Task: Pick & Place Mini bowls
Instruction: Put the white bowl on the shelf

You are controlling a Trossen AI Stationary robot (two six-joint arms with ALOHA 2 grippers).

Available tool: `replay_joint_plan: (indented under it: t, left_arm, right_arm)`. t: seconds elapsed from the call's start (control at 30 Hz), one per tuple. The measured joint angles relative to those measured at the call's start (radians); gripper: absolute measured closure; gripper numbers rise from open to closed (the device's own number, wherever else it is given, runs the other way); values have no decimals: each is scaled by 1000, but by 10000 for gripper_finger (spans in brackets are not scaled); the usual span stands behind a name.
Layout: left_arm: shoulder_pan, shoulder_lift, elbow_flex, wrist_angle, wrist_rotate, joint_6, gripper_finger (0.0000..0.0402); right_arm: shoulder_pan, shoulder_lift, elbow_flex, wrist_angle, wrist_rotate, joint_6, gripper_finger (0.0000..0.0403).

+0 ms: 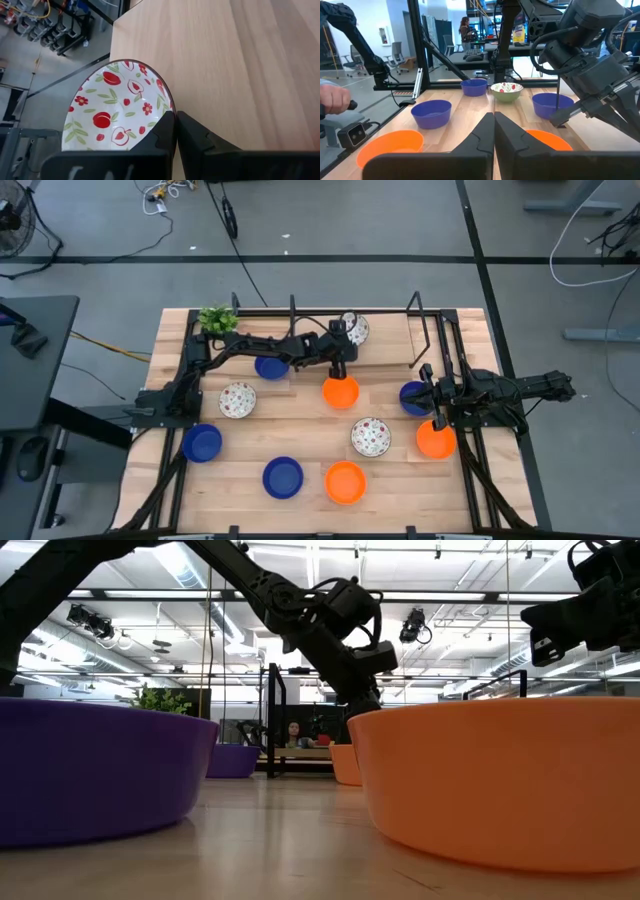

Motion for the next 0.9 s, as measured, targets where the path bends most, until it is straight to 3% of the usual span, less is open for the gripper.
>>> replay_joint_plan:
  t: [0.9]
  left_arm:
    - [-41,-29,6,-8,-43,-1,383]
  right_arm:
    - [0,0,0,0,0,0,389]
